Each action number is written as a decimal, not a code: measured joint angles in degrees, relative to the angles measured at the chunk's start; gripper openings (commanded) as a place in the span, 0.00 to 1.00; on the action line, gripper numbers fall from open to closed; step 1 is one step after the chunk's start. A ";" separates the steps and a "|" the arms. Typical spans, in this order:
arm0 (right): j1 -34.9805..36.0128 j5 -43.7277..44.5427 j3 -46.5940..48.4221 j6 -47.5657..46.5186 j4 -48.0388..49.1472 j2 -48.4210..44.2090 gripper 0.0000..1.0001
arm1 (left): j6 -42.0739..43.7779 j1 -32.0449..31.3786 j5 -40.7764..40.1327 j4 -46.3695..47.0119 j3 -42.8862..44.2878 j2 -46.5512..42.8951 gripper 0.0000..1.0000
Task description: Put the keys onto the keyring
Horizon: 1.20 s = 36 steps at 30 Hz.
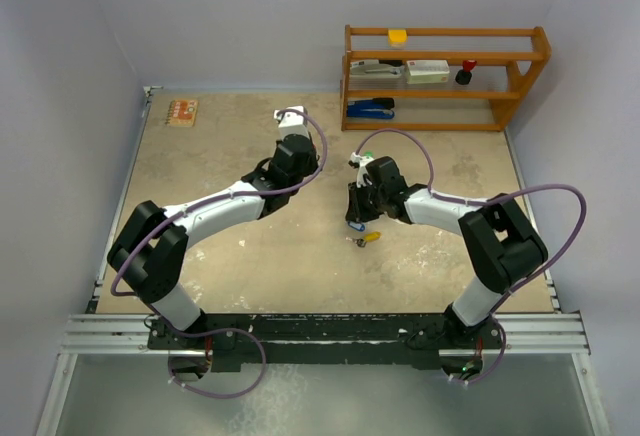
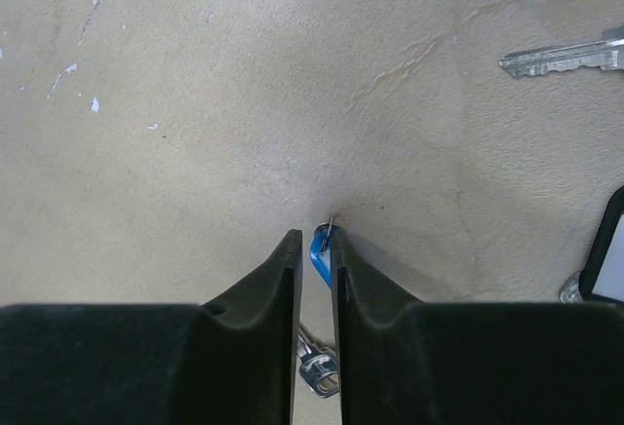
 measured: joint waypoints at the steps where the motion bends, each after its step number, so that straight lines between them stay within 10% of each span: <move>1: 0.00 0.00 0.00 0.07 0.09 0.02 0.19 | -0.22 0.09 0.00 0.02 0.00 0.00 0.00; 11: 0.00 0.13 0.00 0.33 0.63 1.22 0.00 | -0.50 0.46 0.07 0.28 -0.02 0.00 0.00; 36: 0.00 4.28 -5.57 -16.63 9.99 -16.02 0.00 | -0.76 0.90 14.69 2.08 0.11 0.63 0.00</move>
